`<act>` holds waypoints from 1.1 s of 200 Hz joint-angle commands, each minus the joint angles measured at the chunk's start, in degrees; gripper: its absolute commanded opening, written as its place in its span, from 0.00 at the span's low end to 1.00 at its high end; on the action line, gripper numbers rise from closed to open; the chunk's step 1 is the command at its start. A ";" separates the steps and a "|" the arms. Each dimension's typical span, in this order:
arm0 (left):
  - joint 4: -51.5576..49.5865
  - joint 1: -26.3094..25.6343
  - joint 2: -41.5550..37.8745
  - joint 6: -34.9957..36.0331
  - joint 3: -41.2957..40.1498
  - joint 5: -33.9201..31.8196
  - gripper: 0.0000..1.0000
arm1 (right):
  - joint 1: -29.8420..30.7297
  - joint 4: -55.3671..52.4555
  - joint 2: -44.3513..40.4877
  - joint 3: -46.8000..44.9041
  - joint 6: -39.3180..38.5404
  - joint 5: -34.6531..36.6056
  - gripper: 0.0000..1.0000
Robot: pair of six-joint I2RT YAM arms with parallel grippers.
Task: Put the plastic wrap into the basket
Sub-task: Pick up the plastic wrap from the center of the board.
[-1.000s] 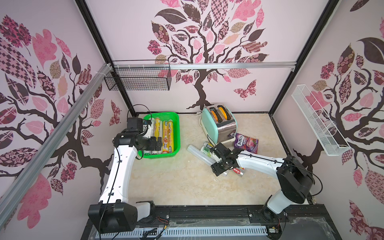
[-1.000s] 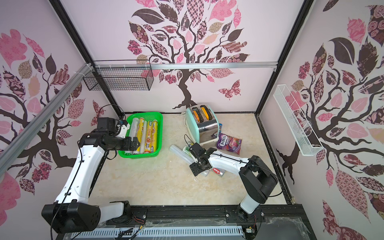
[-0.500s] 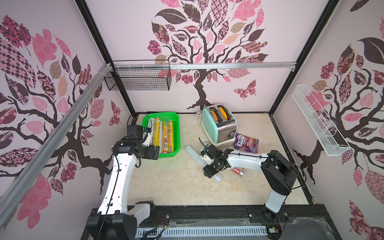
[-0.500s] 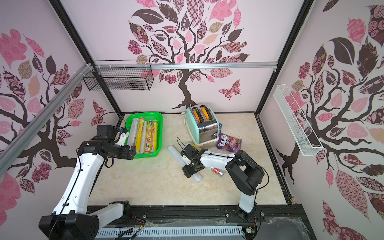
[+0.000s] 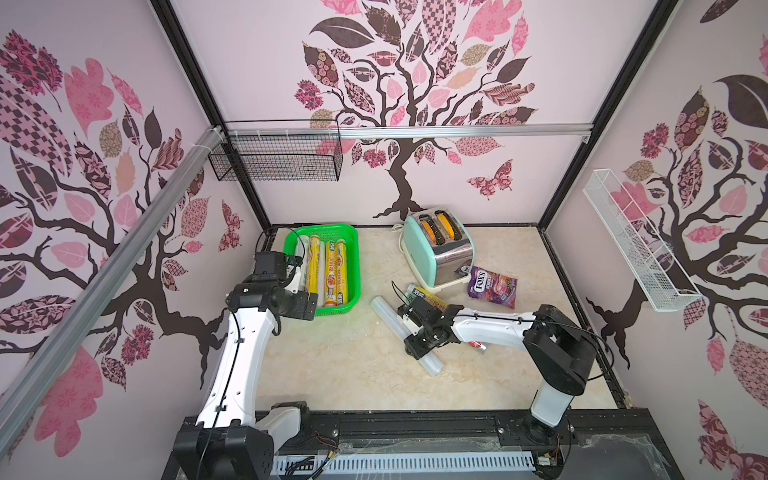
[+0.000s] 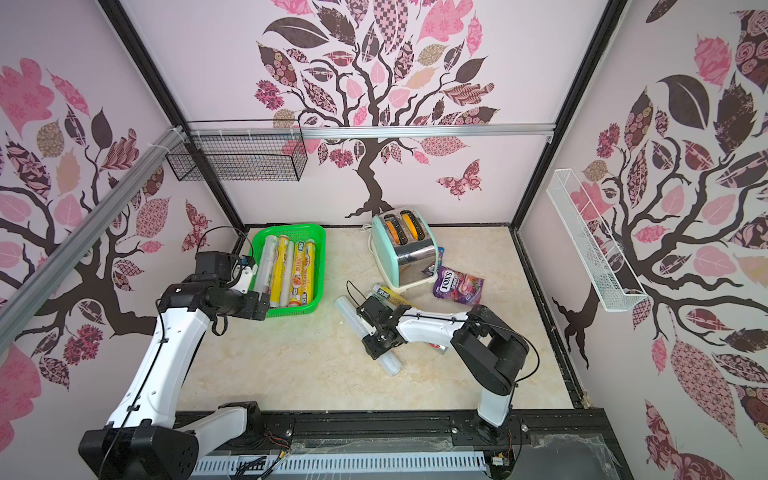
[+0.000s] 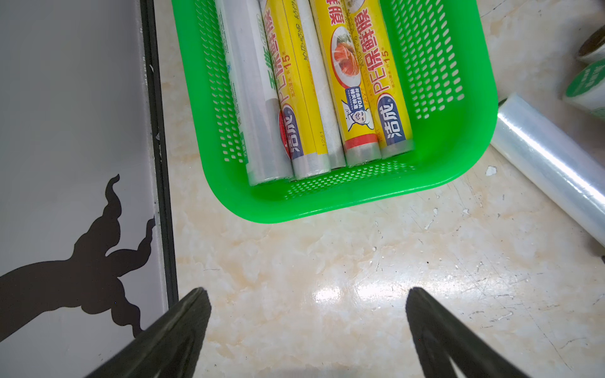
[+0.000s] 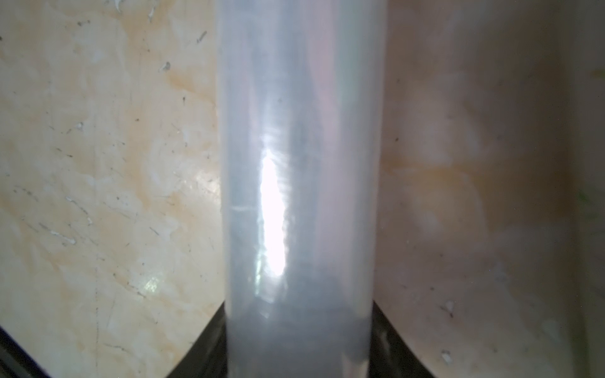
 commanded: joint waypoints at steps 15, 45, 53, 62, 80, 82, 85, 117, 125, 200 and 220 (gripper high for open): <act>-0.08 0.17 1.73 -0.83 3.99 6.49 0.98 | 0.11 12.10 -9.83 -4.09 5.41 -3.25 0.43; -3.14 0.24 4.05 -3.78 10.01 16.44 0.98 | 0.13 15.37 -15.92 -5.42 7.93 0.15 0.42; -3.21 0.16 4.38 -5.15 11.19 18.97 0.98 | 0.11 17.20 -17.68 -6.14 8.84 1.78 0.42; -2.88 0.17 4.74 -6.97 12.13 21.96 0.98 | 0.11 19.47 -19.46 -6.72 9.35 2.92 0.42; -1.82 0.16 5.61 -10.65 14.18 28.82 0.98 | 0.11 23.80 -22.58 -7.15 11.53 4.27 0.42; -1.67 0.20 5.73 -11.08 14.40 29.64 0.98 | 0.11 24.49 -22.86 -7.14 11.82 4.31 0.42; -1.51 0.16 5.95 -11.67 14.78 30.74 0.98 | 0.11 25.41 -23.31 -7.31 12.21 4.34 0.42; -1.35 0.21 9.48 -16.15 17.86 39.84 0.98 | 0.19 35.85 -25.79 -8.30 14.95 3.39 0.41; -1.38 0.16 10.63 -17.12 18.55 41.83 0.98 | 0.35 36.70 -25.58 -7.37 14.99 3.55 0.41; 7.26 -0.55 12.40 -24.05 17.39 60.11 0.98 | 3.10 48.52 -15.07 2.20 21.53 2.57 0.40; 13.77 -2.68 8.83 -25.47 14.04 56.41 0.98 | 4.38 50.83 -12.21 4.57 22.61 1.04 0.40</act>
